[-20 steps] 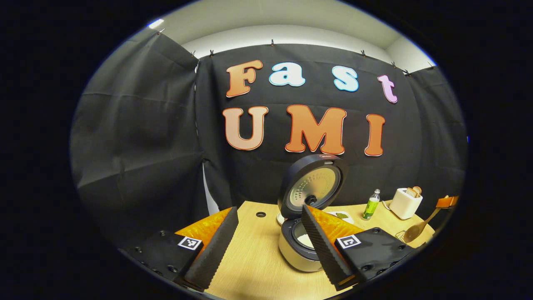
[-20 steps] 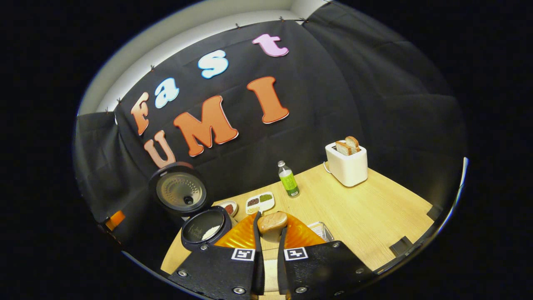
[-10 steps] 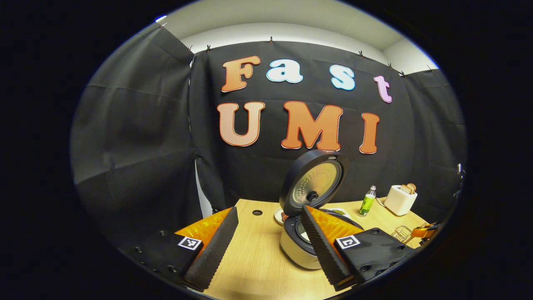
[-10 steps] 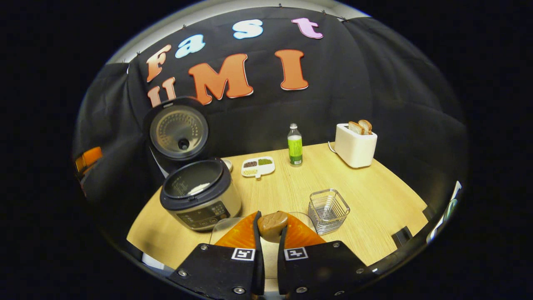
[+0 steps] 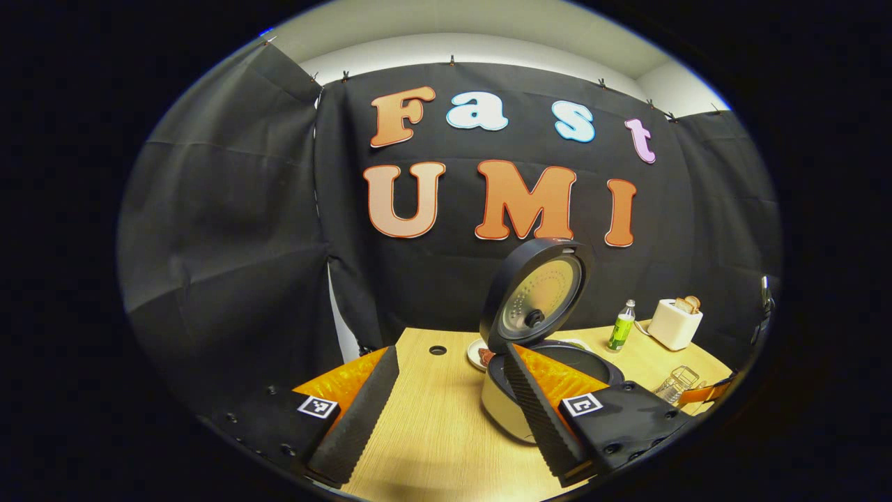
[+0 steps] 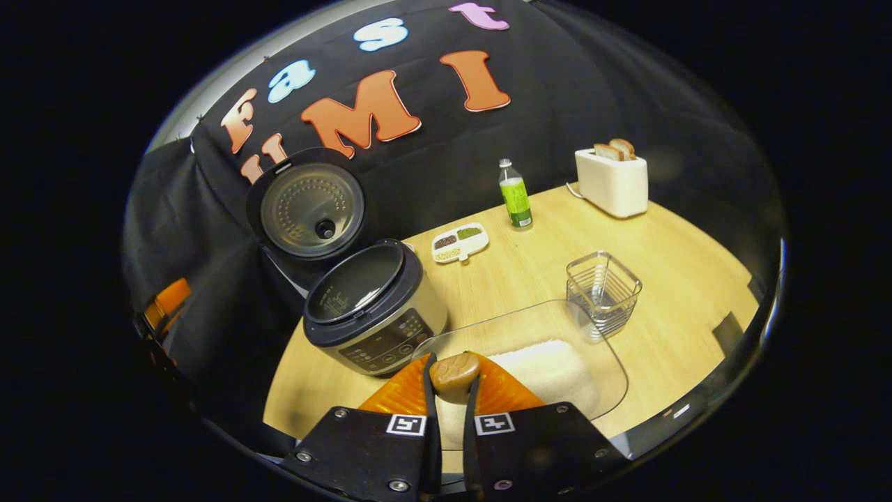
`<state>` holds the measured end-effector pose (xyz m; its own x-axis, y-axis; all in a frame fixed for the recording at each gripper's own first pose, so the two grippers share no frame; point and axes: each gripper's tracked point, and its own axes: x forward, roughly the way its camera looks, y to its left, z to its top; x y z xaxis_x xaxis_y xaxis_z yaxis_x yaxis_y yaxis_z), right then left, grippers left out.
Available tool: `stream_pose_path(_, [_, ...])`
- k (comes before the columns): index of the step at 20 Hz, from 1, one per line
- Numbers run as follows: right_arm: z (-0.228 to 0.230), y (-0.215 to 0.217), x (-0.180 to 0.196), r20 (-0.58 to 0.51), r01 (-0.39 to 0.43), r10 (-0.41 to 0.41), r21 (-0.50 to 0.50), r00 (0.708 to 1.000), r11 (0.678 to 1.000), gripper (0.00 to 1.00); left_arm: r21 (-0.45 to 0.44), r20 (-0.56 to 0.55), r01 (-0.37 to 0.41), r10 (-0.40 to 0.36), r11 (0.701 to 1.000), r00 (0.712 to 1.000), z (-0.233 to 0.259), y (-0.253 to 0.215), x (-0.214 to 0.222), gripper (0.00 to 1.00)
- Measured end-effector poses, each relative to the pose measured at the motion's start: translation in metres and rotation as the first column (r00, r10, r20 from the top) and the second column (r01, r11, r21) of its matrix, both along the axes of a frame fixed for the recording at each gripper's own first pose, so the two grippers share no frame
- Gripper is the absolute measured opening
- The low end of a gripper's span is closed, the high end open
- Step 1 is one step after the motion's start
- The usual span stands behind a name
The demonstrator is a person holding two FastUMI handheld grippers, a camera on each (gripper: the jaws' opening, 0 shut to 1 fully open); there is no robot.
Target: Close the left gripper, press the button to open the rice cooker; take a wooden spoon from the chopstick holder with the right hand, scoop a spoonful of rice and pour it into the rice cooker, then put the wooden spoon back into the chopstick holder.
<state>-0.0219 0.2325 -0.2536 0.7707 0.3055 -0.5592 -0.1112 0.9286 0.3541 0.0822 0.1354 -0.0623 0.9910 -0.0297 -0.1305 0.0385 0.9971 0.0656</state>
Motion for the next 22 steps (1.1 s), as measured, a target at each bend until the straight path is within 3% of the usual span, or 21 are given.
stream_pose_path(4, [-0.002,-0.008,0.001,-0.054,0.069,-0.061,0.149,0.997,0.986,0.11,-0.021,-0.004,-0.012,0.012,1.0,1.0,0.0,0.007,-0.001,1.0])
stream_pose_path(9, [-0.007,-0.024,0.002,-0.119,0.15,-0.116,0.338,0.986,0.929,0.11,-0.015,0.002,-0.011,0.011,1.0,1.0,0.002,0.005,-0.001,0.98])
stream_pose_path(12, [-0.014,-0.04,0.004,-0.178,0.232,-0.169,0.443,0.969,0.866,0.11,-0.014,0.002,-0.002,0.002,1.0,1.0,0.004,-0.001,-0.001,0.98])
stream_pose_path(17, [-0.025,-0.066,0.008,-0.278,0.354,-0.228,0.598,0.933,0.719,0.11,-0.028,-0.005,0.007,-0.007,1.0,1.0,0.003,-0.007,0.0,0.97])
stream_pose_path(19, [-0.028,-0.072,0.009,-0.299,0.38,-0.241,0.623,0.923,0.683,0.11,-0.022,-0.001,0.004,-0.004,1.0,1.0,0.006,-0.007,-0.001,0.98])
stream_pose_path(22, [-0.022,-0.082,0.011,-0.299,0.395,-0.259,0.64,0.918,0.659,0.11,-0.016,0.001,0.003,-0.003,1.0,1.0,0.005,-0.008,-0.001,0.98])
